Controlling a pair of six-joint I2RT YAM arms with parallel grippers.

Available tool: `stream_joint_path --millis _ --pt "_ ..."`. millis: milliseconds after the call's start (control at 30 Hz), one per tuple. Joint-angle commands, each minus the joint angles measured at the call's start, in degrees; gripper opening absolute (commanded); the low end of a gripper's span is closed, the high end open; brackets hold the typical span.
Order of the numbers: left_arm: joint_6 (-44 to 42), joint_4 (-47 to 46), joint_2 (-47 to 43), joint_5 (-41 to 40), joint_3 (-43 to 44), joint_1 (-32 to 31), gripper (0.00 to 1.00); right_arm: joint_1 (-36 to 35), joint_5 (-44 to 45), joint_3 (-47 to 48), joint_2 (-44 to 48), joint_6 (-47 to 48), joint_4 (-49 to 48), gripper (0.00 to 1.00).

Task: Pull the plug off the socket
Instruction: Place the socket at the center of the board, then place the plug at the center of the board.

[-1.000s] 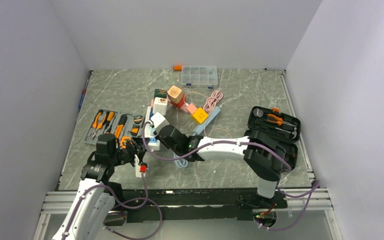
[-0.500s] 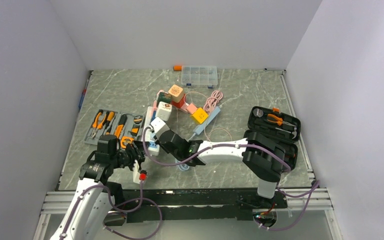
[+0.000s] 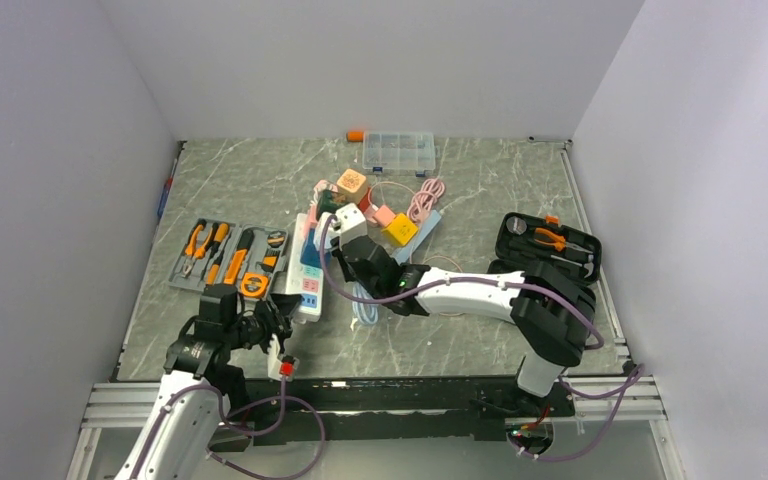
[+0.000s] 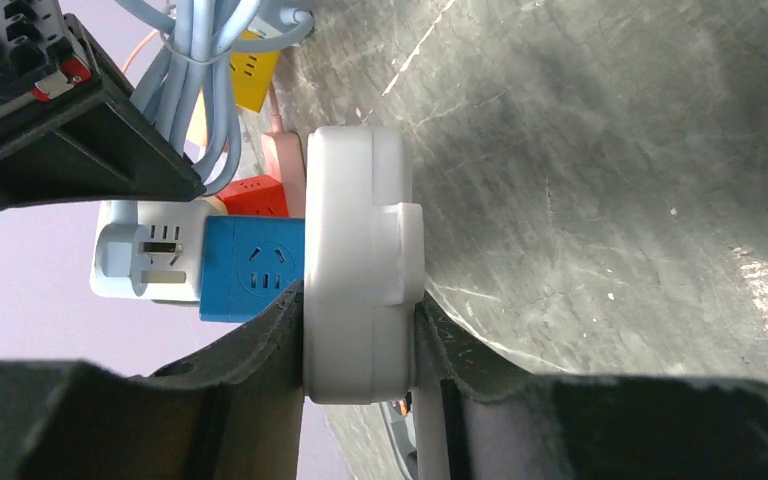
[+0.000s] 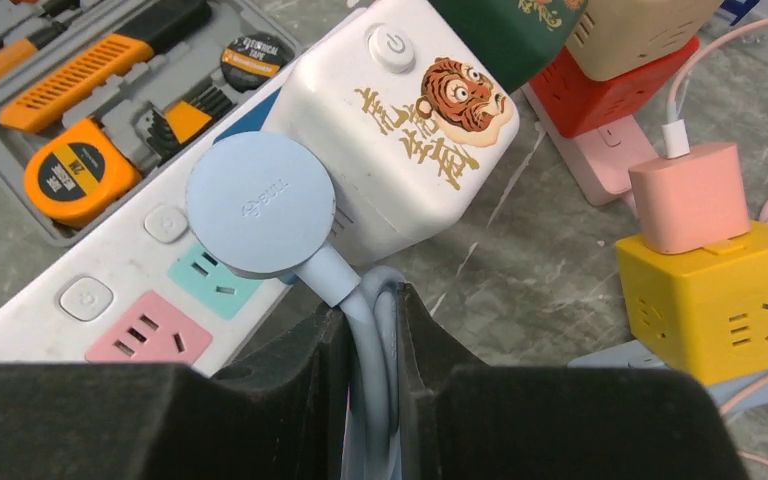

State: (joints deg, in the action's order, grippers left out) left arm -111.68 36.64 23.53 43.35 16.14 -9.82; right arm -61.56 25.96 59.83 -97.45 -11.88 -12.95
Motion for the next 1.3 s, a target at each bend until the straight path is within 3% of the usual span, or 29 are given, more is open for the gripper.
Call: stream_joint_path --millis 0,333,400,500,567,867,967,1067,1267 --pt "6.5 5.8 0.9 -0.2 -1.5 0.1 0.05 0.2 4.0 -1.2 2.1 -1.9 -3.7 0.00" --pt "17.0 -7.9 12.5 -6.3 -2.0 0.1 0.17 -2.1 5.9 -13.4 5.8 -4.0 -0.8 0.00" --pt "16.1 -7.8 14.1 -6.5 -2.0 0.1 0.26 -2.3 5.9 -14.5 5.9 -5.0 0.4 0.00" --pt "13.8 -7.5 14.5 -6.5 -2.8 0.0 0.51 -2.3 4.7 -14.8 4.7 -6.2 2.1 0.00" --pt "12.9 -6.9 13.7 -5.9 -3.7 0.0 0.60 -2.4 3.1 -14.5 3.5 -6.5 2.8 0.00" --pt "11.4 -3.3 11.5 -5.0 -5.1 -0.3 0.67 -2.8 -1.6 -14.9 4.0 -7.4 5.7 0.40" --pt "12.5 -2.6 11.8 -5.1 -4.4 -0.3 0.76 -2.3 -3.6 -14.2 7.5 -7.4 7.4 0.55" --pt "16.1 -2.2 11.9 -4.4 -2.3 -0.3 0.82 0.5 -7.6 -12.8 12.8 -8.2 9.5 0.60" --pt "29.6 -0.3 13.6 -1.2 7.6 -1.0 0.88 13.3 -14.6 -8.4 22.1 -10.7 13.9 0.60"
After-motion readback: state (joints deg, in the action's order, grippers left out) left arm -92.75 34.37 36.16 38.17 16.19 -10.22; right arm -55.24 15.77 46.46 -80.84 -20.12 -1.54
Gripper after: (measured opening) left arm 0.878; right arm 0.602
